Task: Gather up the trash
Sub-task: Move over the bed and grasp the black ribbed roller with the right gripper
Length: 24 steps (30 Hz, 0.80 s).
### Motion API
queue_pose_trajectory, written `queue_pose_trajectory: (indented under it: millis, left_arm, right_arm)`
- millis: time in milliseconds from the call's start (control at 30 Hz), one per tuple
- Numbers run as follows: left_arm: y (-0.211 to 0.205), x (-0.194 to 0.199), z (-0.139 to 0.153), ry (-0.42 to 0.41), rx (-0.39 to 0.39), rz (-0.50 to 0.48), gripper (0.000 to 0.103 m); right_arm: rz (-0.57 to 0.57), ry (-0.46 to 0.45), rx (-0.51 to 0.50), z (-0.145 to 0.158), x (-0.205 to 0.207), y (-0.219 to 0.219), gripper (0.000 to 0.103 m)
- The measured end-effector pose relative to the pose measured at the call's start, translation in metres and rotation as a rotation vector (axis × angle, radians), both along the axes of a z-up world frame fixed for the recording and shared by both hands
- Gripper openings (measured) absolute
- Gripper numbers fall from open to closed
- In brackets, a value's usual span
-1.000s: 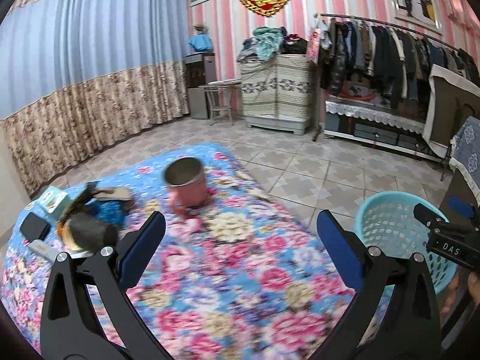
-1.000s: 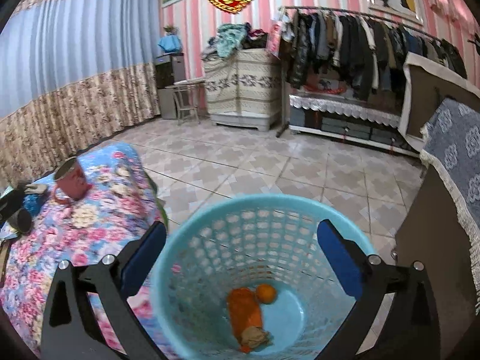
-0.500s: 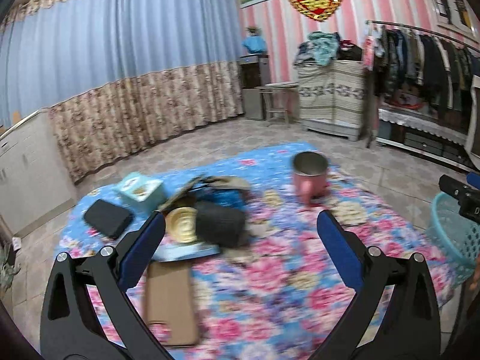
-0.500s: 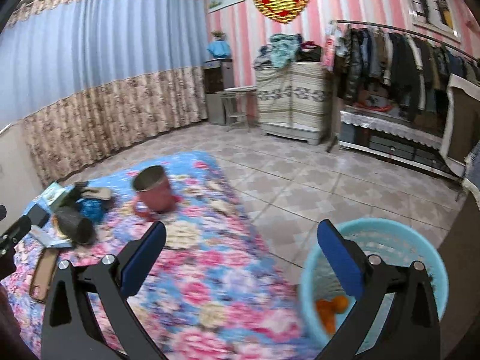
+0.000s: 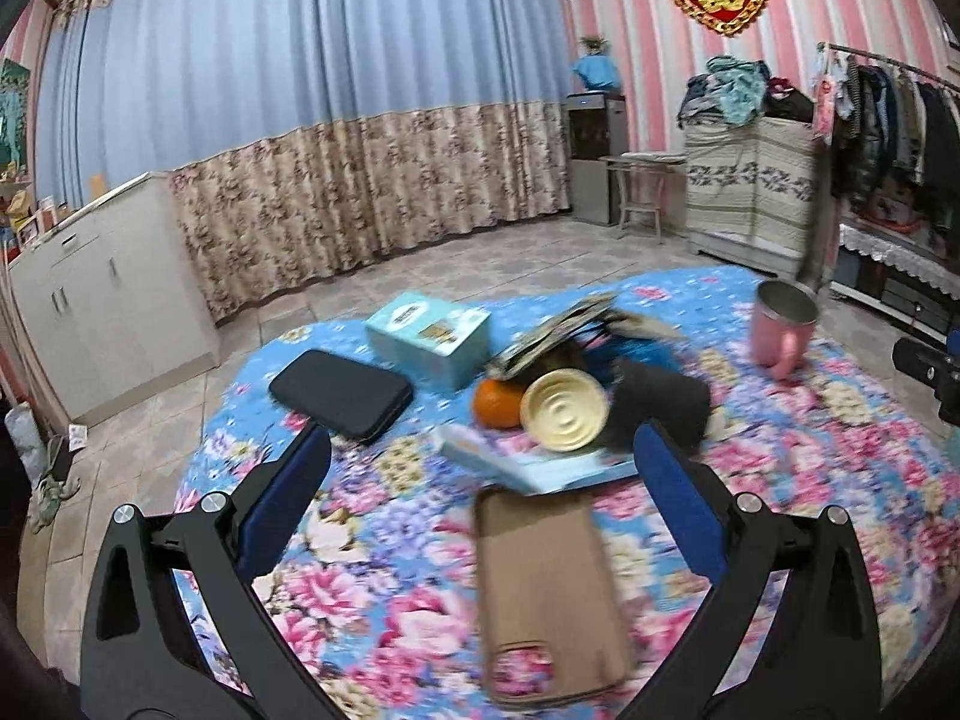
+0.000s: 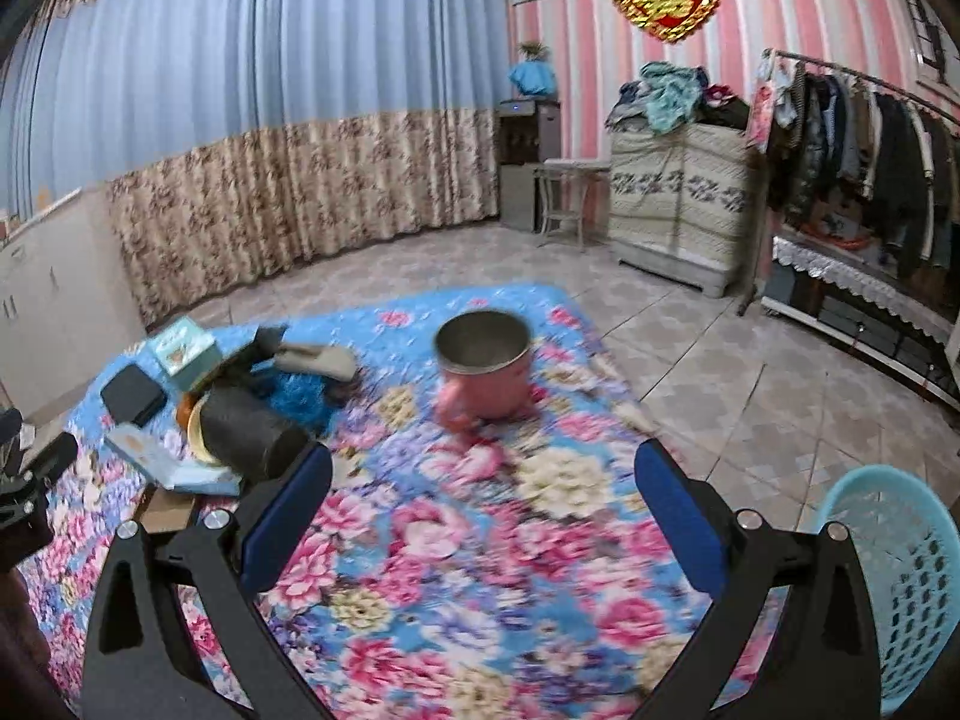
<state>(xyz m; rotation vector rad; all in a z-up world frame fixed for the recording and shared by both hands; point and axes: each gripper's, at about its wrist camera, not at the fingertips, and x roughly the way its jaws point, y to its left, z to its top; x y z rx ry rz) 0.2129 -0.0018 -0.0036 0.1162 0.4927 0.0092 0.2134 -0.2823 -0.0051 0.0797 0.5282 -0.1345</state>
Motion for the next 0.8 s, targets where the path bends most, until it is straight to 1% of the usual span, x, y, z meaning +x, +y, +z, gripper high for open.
queue_pose_trajectory:
  millis: [133, 233, 300, 400, 533, 667, 733, 800]
  left_arm:
    - [0.018, 0.011, -0.018, 0.042, -0.03, 0.025, 0.098]
    - [0.027, 0.021, -0.026, 0.067, -0.046, 0.035, 0.098]
    - [0.035, 0.028, -0.027, 0.07, -0.042, 0.05, 0.098]
    - [0.049, 0.038, -0.025, 0.073, -0.058, 0.055, 0.098]
    - [0.067, 0.048, -0.026, 0.073, -0.025, 0.099, 0.098]
    - [0.086, 0.053, -0.025, 0.064, -0.023, 0.132, 0.098]
    - [0.094, 0.054, -0.024, 0.059, -0.014, 0.152, 0.098]
    - [0.103, 0.055, -0.023, 0.066, -0.035, 0.162, 0.098]
  right_arm:
    - [0.04, 0.053, -0.033, -0.022, 0.016, 0.017, 0.098]
    - [0.071, 0.075, -0.05, -0.032, 0.028, 0.031, 0.098]
    - [0.091, 0.085, -0.064, -0.035, 0.036, 0.042, 0.098]
    - [0.125, 0.088, -0.06, -0.038, 0.05, 0.06, 0.099]
    - [0.146, 0.105, -0.032, -0.043, 0.069, 0.087, 0.098]
    - [0.174, 0.124, -0.01, -0.045, 0.09, 0.122, 0.098]
    - [0.155, 0.133, -0.026, -0.046, 0.099, 0.135, 0.098]
    - [0.132, 0.154, -0.015, -0.046, 0.111, 0.145, 0.098]
